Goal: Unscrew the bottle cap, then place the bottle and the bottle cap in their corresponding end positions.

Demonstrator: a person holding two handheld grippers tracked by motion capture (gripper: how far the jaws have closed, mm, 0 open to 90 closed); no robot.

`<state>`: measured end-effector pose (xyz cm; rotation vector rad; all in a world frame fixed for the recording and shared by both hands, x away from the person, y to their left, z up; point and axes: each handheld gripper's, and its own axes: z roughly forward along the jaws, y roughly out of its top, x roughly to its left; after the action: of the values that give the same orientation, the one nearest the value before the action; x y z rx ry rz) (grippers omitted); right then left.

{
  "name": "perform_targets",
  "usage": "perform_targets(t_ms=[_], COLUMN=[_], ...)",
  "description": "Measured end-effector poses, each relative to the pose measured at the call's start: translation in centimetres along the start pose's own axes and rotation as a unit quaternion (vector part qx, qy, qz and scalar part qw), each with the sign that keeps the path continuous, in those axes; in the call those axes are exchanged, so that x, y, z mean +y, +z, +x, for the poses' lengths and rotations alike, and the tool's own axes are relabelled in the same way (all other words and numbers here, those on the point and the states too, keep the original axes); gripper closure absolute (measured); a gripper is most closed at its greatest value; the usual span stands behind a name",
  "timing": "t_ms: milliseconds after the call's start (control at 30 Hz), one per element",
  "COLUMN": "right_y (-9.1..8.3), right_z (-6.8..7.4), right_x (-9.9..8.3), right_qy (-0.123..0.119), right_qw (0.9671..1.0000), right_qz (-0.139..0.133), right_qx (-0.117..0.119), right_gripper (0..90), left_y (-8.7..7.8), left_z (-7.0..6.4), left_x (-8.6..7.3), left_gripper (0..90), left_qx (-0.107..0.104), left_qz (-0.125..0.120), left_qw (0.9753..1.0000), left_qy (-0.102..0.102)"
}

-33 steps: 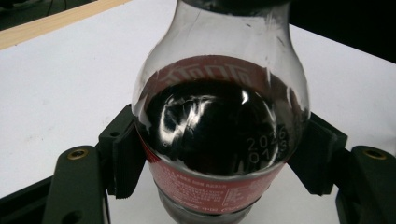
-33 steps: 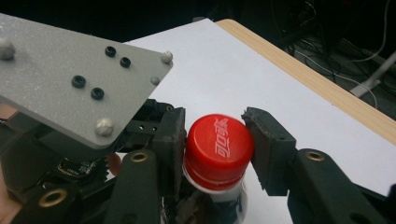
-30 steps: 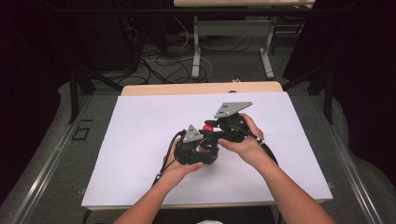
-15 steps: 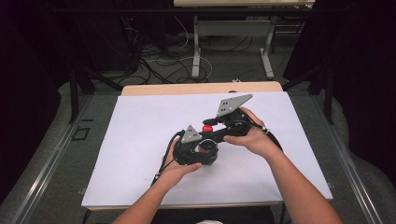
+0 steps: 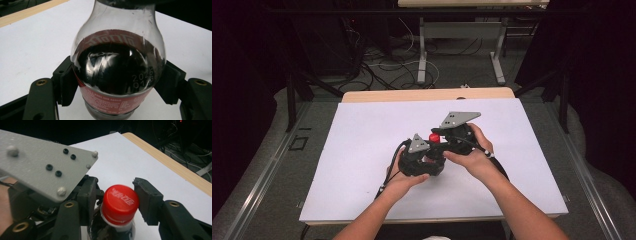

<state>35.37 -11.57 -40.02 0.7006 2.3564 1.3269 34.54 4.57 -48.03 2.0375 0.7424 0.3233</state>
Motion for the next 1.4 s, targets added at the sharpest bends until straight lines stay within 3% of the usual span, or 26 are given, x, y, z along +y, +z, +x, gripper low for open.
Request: perform_targets(t_ms=[133,167,233,267,333,367,433,500,567,733,767,800,867,900,933,1000,1400], right_y=[0.3,0.4,0.4,0.5,0.6,0.6,0.6,0.6,0.6,0.2,0.1,-0.4,-0.6,-0.9,-0.9,-1.2,-0.4], right_z=[-0.6,-0.8,-1.3,-1.8,-2.4,-2.4,-2.9,-3.3,-3.3,-2.8,-2.7,-2.3,-2.1,-1.6,-1.6,-0.9,-0.2], right_x=[0.2,0.2,0.3,0.4,0.4,0.4,0.6,0.7,0.8,0.8,0.8,0.9,0.8,0.7,0.7,0.3,-0.1], right_qy=[-0.004,0.004,0.0,-0.005,-0.016,-0.016,-0.028,-0.042,-0.041,-0.032,-0.035,-0.027,-0.019,-0.015,-0.015,-0.003,0.017], right_qw=[0.9999,0.9998,0.9991,0.9976,0.9954,0.9954,0.9918,0.9895,0.989,0.9926,0.9937,0.9964,0.9973,0.9986,0.9986,0.9998,0.9998], right_qz=[0.004,0.004,0.004,0.01,0.01,0.01,0.014,0.011,0.015,0.002,-0.001,-0.001,-0.003,-0.004,-0.004,-0.004,-0.005], right_qx=[0.011,0.018,0.042,0.069,0.094,0.094,0.124,0.138,0.141,0.117,0.106,0.08,0.071,0.051,0.051,0.021,-0.011], right_gripper=[60.1,60.5,60.7,60.8,60.9,60.9,60.9,60.9,60.8,50.7,49.0,47.1,47.1,47.1,47.1,48.0,56.6], left_y=[0.1,0.0,-0.1,-0.1,-0.1,-0.2,-0.2,-0.3,-0.3,-0.4,-0.4,-0.4,-0.4,-0.5,-0.5,-0.4,0.1], left_z=[-0.1,0.0,0.0,0.0,0.1,0.1,0.1,0.1,0.1,0.3,0.3,0.4,0.4,0.5,0.5,0.5,0.2], left_x=[0.0,0.0,-0.1,-0.2,-0.1,-0.1,-0.1,-0.1,0.0,0.1,0.1,0.0,0.0,0.0,0.0,0.0,0.0], left_gripper=[30.0,30.0,30.0,30.1,30.1,30.1,30.1,30.2,30.1,30.1,30.1,30.1,30.1,30.1,30.1,30.1,30.1], left_qx=[0.0,-0.003,-0.004,-0.008,-0.012,-0.012,-0.017,-0.02,-0.015,-0.011,-0.009,-0.01,-0.007,-0.008,-0.007,-0.004,0.002], left_qz=[-0.004,0.001,0.002,0.0,-0.001,0.001,-0.003,-0.003,-0.007,-0.012,-0.012,-0.012,-0.009,-0.009,-0.009,-0.011,-0.002], left_qw=[1.0,1.0,1.0,1.0,0.9999,0.9999,0.9999,0.9998,0.9999,0.9999,0.9999,0.9999,0.9999,0.9999,0.9999,0.9998,0.9999], left_qy=[-0.002,0.003,-0.002,-0.002,0.0,0.001,-0.002,-0.002,0.0,-0.003,-0.005,-0.006,-0.009,-0.011,-0.01,-0.014,-0.011])
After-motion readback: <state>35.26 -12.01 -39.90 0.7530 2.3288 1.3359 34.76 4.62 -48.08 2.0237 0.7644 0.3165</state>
